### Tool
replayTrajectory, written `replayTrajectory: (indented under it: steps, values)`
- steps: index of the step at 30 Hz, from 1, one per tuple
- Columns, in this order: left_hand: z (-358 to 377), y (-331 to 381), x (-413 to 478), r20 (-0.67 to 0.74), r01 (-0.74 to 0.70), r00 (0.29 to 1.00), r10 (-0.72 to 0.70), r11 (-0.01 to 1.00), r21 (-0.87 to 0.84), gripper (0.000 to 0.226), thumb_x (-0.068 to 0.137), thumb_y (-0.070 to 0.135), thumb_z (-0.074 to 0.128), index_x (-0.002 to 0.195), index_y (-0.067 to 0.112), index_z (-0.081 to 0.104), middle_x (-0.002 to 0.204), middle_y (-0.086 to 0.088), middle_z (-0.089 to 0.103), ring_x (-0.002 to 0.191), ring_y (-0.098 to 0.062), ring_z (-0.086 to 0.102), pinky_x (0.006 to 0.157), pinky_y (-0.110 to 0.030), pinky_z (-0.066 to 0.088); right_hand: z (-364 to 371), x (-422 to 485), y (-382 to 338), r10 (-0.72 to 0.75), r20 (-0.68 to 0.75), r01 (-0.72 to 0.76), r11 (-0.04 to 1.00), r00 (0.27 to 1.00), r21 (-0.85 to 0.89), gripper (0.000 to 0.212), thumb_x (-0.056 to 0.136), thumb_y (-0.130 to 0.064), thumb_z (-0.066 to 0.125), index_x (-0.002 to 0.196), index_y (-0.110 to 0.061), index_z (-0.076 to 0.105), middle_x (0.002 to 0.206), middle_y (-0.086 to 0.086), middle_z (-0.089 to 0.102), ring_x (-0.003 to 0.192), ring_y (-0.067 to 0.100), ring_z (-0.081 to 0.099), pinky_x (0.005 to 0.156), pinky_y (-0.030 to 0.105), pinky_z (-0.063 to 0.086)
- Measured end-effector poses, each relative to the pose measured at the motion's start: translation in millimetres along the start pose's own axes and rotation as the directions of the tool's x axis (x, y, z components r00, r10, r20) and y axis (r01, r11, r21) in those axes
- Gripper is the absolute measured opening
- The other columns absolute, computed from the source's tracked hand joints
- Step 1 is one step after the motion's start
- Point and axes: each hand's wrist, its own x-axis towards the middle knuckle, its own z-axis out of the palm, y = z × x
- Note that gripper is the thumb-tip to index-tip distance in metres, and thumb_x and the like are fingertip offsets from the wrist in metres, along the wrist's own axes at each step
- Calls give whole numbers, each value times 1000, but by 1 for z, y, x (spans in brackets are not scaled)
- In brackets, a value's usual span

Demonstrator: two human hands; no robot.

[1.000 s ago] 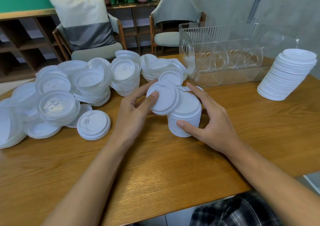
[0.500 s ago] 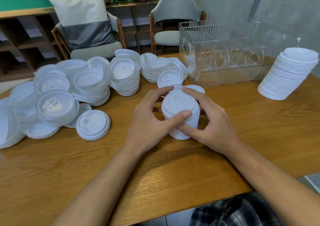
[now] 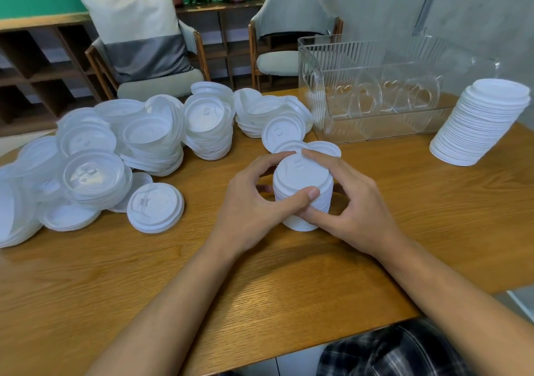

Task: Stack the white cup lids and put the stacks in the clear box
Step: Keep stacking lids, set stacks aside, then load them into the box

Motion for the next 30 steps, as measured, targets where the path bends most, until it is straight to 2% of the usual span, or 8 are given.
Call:
replayTrajectory:
  steps: [5, 8, 10, 12, 17, 22, 26, 30]
  values:
    - [1, -9, -2, 54, -11, 998, 14, 999, -41, 64, 83, 46, 81, 142, 30, 61, 136, 17, 67, 130, -5, 59, 98, -26, 51, 0, -1, 0, 58, 82, -60, 998, 995, 17, 86, 79, -46, 88, 152, -33, 45, 145, -15, 55, 134, 5, 53, 104, 21, 46]
    - [-1, -15, -4, 79, -74, 994, 71, 997, 30, 65, 94, 57, 60, 151, 27, 53, 145, 16, 60, 136, -5, 54, 104, -22, 47, -2, -1, 0, 57, 82, -57, 998, 995, -8, 88, 79, -49, 88, 152, -33, 44, 148, -17, 52, 136, 3, 50, 106, 16, 41]
    - [-6, -20, -4, 36, -98, 995, 96, 994, 55, 62, 101, 57, 44, 152, 24, 52, 143, 10, 62, 135, -6, 55, 103, -16, 42, -6, -2, -1, 74, 73, -73, 997, 995, -28, 88, 77, -52, 88, 151, -35, 44, 148, -18, 52, 136, -1, 48, 104, 8, 37]
    - [-10, -24, -1, -42, -91, 995, 96, 991, 101, 56, 105, 57, 39, 145, 24, 59, 134, 10, 67, 129, -7, 60, 101, -20, 46, -15, -5, 0, 105, 55, -103, 994, 993, -42, 86, 76, -54, 85, 149, -40, 43, 146, -21, 52, 134, -6, 47, 101, 4, 35]
    - [-5, -33, 2, -47, -132, 987, 151, 950, 282, 27, 103, 29, 67, 128, 21, 71, 122, 10, 68, 116, -6, 63, 93, -27, 53, -42, -18, 9, 170, -29, -172, 983, 985, -72, 87, 74, -54, 86, 148, -42, 42, 143, -34, 48, 131, -12, 45, 99, 11, 42]
    - [6, -36, 9, -13, -196, 973, 229, 860, 471, 32, 94, 25, 77, 124, 17, 71, 122, 5, 66, 114, -8, 62, 97, -31, 52, -53, -26, 14, 216, -109, -224, 972, 970, -70, 87, 74, -51, 86, 148, -41, 43, 136, -44, 44, 126, -20, 42, 97, 12, 41]
    - [20, -31, 26, 35, -200, 974, 224, 774, 602, 38, 90, 32, 81, 124, 17, 71, 121, 3, 68, 111, -17, 64, 88, -36, 55, -51, -26, 16, 204, -142, -216, 974, 969, -76, 85, 78, -43, 89, 149, -38, 43, 139, -40, 44, 129, -18, 42, 101, 14, 41]
    - [33, -28, 40, 30, -215, 967, 255, 742, 635, 36, 88, 17, 82, 122, 16, 71, 104, 1, 74, 95, -21, 70, 76, -39, 56, -50, -26, 18, 189, -147, -200, 978, 971, -65, 85, 79, -40, 89, 150, -35, 42, 143, -26, 49, 132, -9, 45, 103, 10, 39]
